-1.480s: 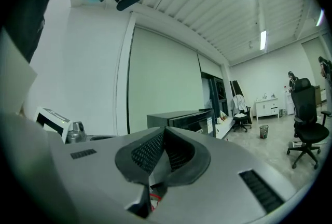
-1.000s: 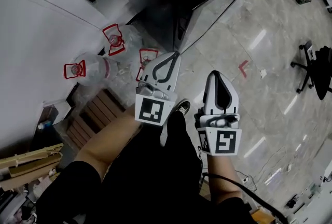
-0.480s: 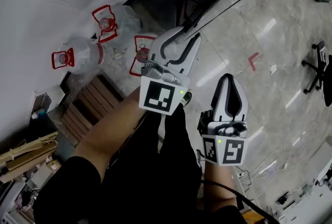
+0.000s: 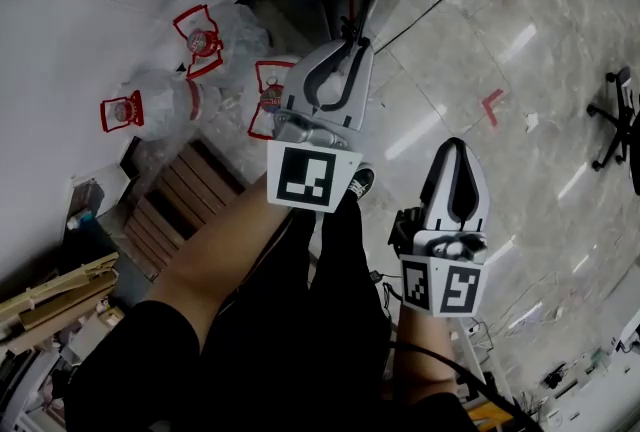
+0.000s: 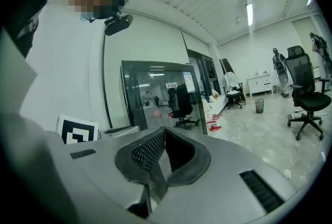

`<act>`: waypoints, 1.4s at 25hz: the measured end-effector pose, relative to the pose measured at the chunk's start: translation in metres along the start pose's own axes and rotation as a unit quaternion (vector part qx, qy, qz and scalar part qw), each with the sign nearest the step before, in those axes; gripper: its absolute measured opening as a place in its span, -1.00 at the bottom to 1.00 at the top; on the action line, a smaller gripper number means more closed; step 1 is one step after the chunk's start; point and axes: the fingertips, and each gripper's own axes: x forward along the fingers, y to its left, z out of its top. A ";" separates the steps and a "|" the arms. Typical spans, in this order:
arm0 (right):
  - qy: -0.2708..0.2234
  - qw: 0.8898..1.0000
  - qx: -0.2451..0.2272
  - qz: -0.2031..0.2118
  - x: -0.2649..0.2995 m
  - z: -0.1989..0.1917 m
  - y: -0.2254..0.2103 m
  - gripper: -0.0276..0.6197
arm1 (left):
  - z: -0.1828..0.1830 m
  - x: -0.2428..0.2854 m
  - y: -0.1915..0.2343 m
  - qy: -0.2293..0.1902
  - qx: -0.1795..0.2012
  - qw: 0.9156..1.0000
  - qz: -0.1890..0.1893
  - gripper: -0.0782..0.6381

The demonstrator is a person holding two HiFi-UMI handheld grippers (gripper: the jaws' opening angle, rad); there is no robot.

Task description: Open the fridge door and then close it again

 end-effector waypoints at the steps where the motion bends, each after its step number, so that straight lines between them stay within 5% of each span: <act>1: -0.001 1.000 0.002 -0.005 -0.004 0.001 -0.003 -0.87 | 0.001 -0.001 -0.001 0.000 0.004 1.000 0.000 -0.66; 5: -0.003 1.000 0.006 -0.019 -0.019 0.002 -0.009 -0.87 | -0.002 -0.011 -0.044 0.025 0.053 0.997 -0.051 -0.68; 7: -0.005 1.000 0.005 -0.026 -0.027 0.002 -0.011 -0.87 | -0.007 -0.016 -0.080 0.033 0.047 0.996 -0.070 -0.68; 14: -0.018 0.997 -0.002 -0.075 -0.064 0.010 -0.053 -0.87 | -0.001 -0.015 -0.154 -0.007 0.030 0.998 -0.050 -0.70; 21: -0.031 0.993 -0.003 -0.110 -0.093 0.019 -0.088 -0.87 | 0.000 -0.012 -0.176 -0.001 0.035 0.998 -0.056 -0.70; 35: -0.033 0.993 0.005 -0.116 -0.102 0.021 -0.100 -0.87 | 0.001 -0.011 -0.178 0.008 0.028 0.999 -0.046 -0.70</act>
